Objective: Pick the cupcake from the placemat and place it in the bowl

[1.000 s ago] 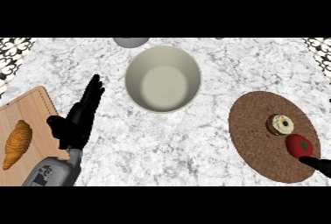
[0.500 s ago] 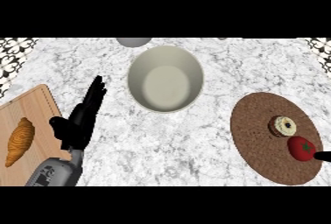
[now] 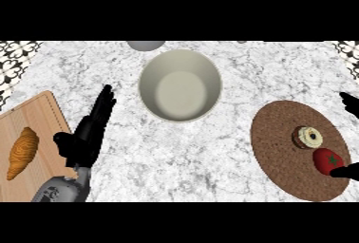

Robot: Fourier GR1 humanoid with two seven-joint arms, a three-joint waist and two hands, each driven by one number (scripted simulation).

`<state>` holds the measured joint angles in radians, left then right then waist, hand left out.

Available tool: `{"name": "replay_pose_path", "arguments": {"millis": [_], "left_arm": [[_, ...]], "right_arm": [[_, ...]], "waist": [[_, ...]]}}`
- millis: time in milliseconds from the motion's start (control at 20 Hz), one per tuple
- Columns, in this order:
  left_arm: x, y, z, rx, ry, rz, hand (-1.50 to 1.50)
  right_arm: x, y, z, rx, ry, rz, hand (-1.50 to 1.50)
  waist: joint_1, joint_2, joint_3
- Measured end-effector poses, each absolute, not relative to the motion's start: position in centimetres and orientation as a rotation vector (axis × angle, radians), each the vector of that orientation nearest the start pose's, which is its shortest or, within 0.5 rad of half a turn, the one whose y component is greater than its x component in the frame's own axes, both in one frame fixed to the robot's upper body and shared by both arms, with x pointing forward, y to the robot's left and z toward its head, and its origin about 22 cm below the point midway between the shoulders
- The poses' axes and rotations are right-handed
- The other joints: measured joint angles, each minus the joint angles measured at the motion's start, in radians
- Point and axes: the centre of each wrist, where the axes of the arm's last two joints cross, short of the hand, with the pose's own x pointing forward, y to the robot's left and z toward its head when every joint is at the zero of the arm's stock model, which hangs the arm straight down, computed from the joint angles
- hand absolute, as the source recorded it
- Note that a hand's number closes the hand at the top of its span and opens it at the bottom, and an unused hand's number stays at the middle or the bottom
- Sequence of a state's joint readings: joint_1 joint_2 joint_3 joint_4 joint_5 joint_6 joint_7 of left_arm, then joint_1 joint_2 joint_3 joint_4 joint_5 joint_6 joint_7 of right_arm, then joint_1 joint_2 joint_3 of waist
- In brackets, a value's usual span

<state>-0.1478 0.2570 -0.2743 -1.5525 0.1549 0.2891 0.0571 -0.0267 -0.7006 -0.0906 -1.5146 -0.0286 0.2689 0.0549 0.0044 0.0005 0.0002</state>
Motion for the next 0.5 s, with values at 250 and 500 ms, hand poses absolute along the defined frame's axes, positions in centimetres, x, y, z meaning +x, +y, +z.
{"name": "replay_pose_path", "arguments": {"millis": [250,500], "left_arm": [[26.7,21.7,3.0,0.065,-1.593,-0.113,0.00],[27.0,21.8,2.7,0.068,-1.595,-0.113,0.00]], "right_arm": [[25.3,-40.5,8.4,-0.370,-1.351,0.634,-1.50],[24.1,-41.7,7.4,-0.313,-1.381,0.601,-1.50]], "waist": [[-0.003,0.000,0.000],[-0.006,-0.001,0.000]]}}
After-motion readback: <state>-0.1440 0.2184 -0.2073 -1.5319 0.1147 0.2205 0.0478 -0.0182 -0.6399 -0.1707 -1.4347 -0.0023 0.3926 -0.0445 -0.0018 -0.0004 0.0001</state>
